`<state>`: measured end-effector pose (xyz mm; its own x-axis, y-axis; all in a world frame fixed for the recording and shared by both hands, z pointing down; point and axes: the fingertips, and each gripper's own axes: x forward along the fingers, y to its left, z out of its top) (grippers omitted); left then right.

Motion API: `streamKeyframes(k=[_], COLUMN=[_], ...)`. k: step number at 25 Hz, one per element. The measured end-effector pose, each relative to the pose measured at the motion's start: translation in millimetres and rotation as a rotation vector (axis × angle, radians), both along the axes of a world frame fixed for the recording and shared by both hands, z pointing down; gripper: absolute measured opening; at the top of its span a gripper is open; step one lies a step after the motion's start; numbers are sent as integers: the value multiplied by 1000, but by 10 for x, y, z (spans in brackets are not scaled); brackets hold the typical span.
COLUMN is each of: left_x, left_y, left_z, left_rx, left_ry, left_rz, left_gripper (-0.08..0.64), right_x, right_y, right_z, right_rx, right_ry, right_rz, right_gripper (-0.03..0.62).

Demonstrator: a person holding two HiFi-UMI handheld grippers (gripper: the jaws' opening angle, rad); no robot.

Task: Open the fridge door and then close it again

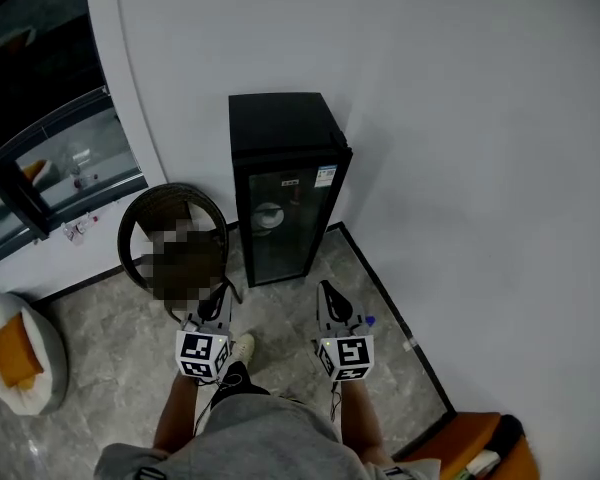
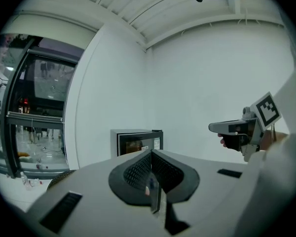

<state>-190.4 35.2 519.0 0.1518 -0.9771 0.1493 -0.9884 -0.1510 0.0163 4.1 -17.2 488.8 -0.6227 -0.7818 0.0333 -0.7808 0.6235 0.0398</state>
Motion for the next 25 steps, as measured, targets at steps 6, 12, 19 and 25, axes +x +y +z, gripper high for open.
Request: streamKeyframes(k=[6,12,19,25], left_x=[-340,-586,-828,-996], left_y=[-612,-1141,-1667,-2056], left_z=[-59,-92,-28,27], left_rx=[-5,-8,-23,-27], left_ry=[-1,0,3,-2], left_rz=[15,49,106,153], left_gripper=[5,5,5,5], right_x=[-306,-545,-786,-954], right_y=[-514,-956,-1363,-1655], right_z=[-42,-22,61,93], right_rx=[-12,-25,-49,-56], right_ry=[-5,9,16,13], right_rz=[21,55,107,153], right_gripper=[25,25,26,25])
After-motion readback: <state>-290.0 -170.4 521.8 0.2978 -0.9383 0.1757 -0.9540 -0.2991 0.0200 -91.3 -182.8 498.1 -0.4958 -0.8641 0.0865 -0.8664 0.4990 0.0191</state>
